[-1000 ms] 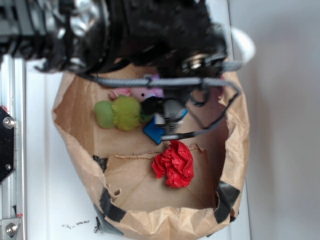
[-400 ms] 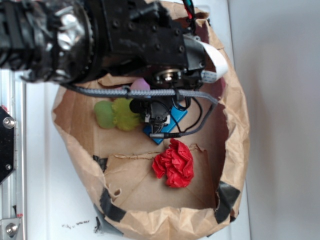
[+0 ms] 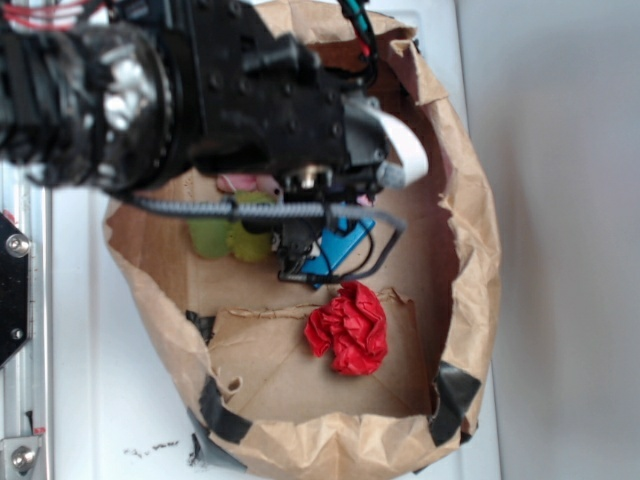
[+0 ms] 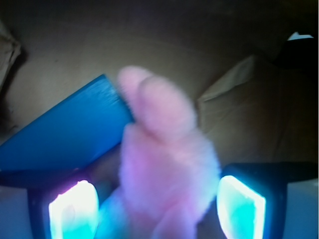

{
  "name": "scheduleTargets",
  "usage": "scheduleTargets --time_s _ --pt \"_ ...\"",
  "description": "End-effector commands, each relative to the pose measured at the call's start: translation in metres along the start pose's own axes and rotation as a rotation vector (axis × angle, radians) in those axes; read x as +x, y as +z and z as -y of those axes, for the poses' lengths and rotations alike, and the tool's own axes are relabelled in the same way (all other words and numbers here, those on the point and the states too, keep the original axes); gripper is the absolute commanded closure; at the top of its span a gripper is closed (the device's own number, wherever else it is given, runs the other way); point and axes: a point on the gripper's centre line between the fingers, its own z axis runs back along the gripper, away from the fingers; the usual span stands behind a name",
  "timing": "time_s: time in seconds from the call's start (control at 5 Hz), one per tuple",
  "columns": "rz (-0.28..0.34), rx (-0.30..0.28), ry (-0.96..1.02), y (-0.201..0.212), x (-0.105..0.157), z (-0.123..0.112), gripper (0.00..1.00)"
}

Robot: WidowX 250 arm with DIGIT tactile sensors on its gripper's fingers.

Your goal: Grab the pink bunny.

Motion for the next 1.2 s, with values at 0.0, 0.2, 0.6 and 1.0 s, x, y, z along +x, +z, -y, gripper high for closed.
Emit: scheduleTargets --time_s 0.0,0.2,0.6,1.0 --pt "0.045 0.06 -0.045 -0.003 0.006 0.021 0.0" --pt "0.04 0.054 -0.048 -0.007 0.019 0.013 0.0" --pt "0.046 0.08 -0.023 -0.012 0.027 0.005 1.0" --pt "0.065 0.09 -0.018 -0.009 0.019 0.009 1.0"
